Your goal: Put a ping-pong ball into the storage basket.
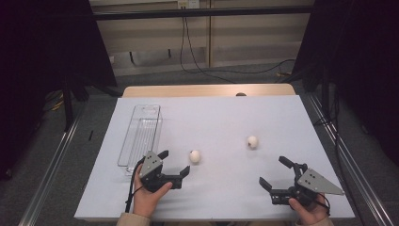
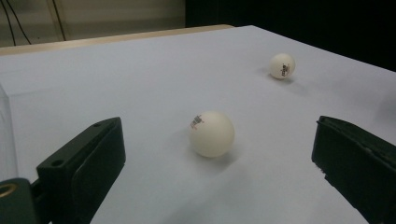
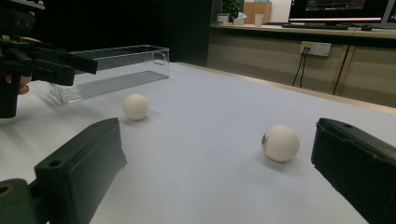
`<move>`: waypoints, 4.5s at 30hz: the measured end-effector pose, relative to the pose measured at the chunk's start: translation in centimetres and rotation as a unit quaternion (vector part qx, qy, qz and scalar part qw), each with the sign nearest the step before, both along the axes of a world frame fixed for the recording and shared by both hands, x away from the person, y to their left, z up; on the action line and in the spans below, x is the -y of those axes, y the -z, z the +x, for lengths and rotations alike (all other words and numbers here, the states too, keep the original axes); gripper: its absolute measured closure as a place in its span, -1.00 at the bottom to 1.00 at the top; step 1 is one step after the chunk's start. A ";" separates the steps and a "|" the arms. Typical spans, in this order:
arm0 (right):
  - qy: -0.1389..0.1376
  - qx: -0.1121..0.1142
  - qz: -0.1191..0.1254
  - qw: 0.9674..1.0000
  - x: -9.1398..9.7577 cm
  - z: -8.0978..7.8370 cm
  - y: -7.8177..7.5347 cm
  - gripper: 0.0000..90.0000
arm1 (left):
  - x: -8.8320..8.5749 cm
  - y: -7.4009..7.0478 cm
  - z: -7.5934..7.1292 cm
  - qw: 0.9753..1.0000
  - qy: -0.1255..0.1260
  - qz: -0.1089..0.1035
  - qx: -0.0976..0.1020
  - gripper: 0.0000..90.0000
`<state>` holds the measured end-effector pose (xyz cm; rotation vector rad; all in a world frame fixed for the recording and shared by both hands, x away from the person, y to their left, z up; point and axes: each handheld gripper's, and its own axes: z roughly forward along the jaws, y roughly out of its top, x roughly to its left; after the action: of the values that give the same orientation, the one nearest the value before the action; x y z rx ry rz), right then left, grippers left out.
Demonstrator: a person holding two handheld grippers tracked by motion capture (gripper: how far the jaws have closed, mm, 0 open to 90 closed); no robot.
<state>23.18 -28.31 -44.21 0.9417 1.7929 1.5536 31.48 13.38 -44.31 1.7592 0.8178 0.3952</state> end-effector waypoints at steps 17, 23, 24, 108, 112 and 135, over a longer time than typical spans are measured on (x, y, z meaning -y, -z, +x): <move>0.005 0.002 0.003 1.000 0.1 0.0 0.0 -0.96 | 0.6 0.0 0.2 1.000 0.008 0.007 -0.002 -0.94; 0.002 0.001 0.001 1.000 0.1 0.0 0.0 -0.96 | 0.8 -0.1 0.2 1.000 0.008 0.010 -0.004 -0.94; 0.002 0.002 0.002 1.000 0.1 0.0 0.0 -0.96 | 0.9 -0.1 0.2 1.000 0.007 0.013 -0.007 -0.94; 0.002 0.000 0.009 1.000 0.2 0.1 0.0 -0.95 | 4.3 0.7 2.8 0.995 -0.007 0.050 -0.089 -0.91; 0.002 0.001 0.009 1.000 0.2 0.1 0.0 -0.95 | 4.4 0.8 3.0 0.995 -0.009 0.052 -0.091 -0.91; 0.002 0.002 0.009 1.000 0.2 0.1 0.0 -0.95 | 4.9 0.9 3.5 0.993 -0.007 0.054 -0.103 -0.88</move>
<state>23.27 -28.56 -44.16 0.9492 1.7764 1.5704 34.99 8.46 -45.17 1.9195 0.9704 0.2731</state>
